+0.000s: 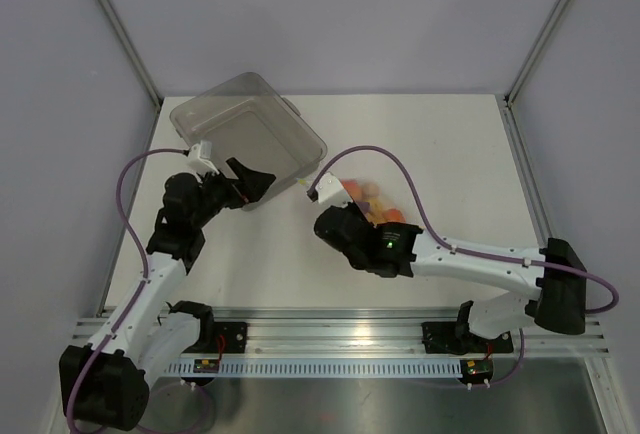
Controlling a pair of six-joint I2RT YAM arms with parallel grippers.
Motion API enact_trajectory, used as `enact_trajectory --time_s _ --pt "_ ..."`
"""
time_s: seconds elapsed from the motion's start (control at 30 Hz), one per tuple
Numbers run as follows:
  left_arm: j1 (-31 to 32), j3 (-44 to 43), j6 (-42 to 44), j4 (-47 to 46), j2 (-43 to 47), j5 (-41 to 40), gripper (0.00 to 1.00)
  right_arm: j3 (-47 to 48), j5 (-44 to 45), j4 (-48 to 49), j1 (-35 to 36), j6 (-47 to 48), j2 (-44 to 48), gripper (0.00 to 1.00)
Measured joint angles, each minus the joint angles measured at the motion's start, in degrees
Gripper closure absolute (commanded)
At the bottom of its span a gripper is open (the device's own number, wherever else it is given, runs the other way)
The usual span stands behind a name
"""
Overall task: Open the zip-top bag and remove the fake food
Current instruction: Pick up the zipper food storage bag at the center of the board.
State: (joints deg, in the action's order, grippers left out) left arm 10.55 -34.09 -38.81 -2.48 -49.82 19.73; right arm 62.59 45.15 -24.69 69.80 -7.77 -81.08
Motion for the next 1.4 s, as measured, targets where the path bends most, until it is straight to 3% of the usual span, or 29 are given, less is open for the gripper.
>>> enact_trajectory --time_s 0.63,0.93,1.23,1.4 --pt "0.42 15.19 -1.86 -35.67 6.4 7.54 0.01 0.28 -9.73 -2.45 -3.28 2.67 12.61 1.0" --pt "4.22 19.41 -1.68 -55.01 -1.66 9.77 0.01 0.85 -14.82 -3.8 -4.5 3.98 16.37 1.0" --pt "8.2 19.56 1.36 -62.95 -5.03 13.29 0.01 0.85 -19.78 -3.93 -4.74 4.61 18.8 1.0" --pt "9.49 19.54 2.93 -63.17 -5.9 13.86 0.09 0.85 -21.68 -3.96 -4.74 4.83 18.99 1.0"
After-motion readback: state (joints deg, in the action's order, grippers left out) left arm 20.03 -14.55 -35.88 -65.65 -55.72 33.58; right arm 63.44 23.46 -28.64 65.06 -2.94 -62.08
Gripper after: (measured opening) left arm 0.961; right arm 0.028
